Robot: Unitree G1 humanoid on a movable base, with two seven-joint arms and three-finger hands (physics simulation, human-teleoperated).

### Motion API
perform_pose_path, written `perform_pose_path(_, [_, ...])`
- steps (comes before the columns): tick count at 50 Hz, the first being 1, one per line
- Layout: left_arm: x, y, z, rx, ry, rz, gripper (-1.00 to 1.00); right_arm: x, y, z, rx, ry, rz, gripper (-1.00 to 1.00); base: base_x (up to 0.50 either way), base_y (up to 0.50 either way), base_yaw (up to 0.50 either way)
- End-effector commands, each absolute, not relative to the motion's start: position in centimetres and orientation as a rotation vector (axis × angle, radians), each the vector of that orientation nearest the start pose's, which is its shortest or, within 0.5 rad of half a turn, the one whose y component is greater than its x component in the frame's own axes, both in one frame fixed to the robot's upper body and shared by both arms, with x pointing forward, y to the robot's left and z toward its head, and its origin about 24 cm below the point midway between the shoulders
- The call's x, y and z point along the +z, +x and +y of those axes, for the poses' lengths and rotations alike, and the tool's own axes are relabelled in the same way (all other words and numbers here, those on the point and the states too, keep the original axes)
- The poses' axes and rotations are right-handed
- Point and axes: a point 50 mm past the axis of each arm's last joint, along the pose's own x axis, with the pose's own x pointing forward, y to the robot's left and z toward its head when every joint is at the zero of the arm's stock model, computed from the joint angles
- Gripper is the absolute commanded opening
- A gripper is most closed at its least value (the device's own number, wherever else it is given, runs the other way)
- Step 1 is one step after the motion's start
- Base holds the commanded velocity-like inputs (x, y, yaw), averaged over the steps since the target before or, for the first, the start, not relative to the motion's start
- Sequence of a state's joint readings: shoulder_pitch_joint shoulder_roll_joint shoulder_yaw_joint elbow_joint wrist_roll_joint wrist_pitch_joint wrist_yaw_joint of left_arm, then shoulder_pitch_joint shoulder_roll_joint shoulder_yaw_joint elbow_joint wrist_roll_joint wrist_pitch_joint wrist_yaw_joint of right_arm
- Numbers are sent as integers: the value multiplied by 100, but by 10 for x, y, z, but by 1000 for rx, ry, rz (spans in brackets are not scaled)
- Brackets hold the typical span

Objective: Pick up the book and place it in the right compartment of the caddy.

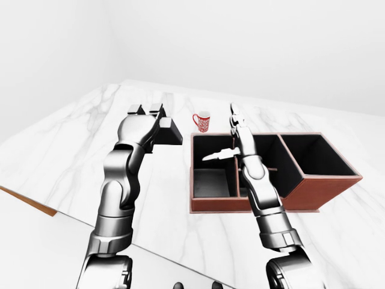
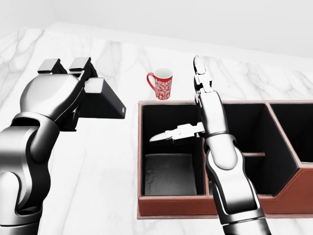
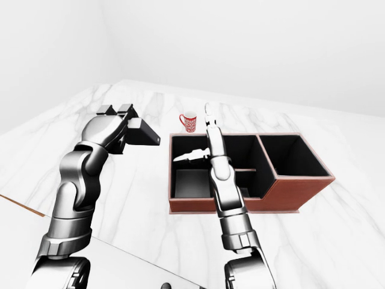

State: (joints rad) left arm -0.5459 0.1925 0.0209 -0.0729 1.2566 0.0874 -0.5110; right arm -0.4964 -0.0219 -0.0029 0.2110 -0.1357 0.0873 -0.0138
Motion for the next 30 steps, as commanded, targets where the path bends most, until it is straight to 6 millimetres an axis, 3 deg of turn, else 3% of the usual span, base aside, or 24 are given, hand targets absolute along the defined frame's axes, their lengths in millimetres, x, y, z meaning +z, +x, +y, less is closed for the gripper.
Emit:
perform_pose_path(1, [198,323,150,9,1481,-172,-100,121,346,-110,92,-188,-156,100,0,0,0])
perform_pose_path(19, [200,323,137,-19,1485,-188,-100,132,346,-87,135,-188,-203,100,0,0,0])
perform_pose_path(20, [200,323,136,-21,1484,-190,-100,123,346,-86,135,-190,-167,100,0,0,0])
perform_pose_path(24, [202,322,134,-23,1484,-196,-100,133,346,-81,147,-190,-204,100,0,0,0])
perform_pose_path(25, [203,322,134,-23,1484,-198,-100,119,347,-80,143,-197,-149,100,0,0,0])
perform_pose_path(27, [204,322,133,-23,1483,-203,-100,131,347,-77,152,-193,-195,100,0,0,0])
perform_pose_path(30, [204,322,132,-26,1485,-204,-100,133,346,-73,159,-193,-204,100,0,0,0])
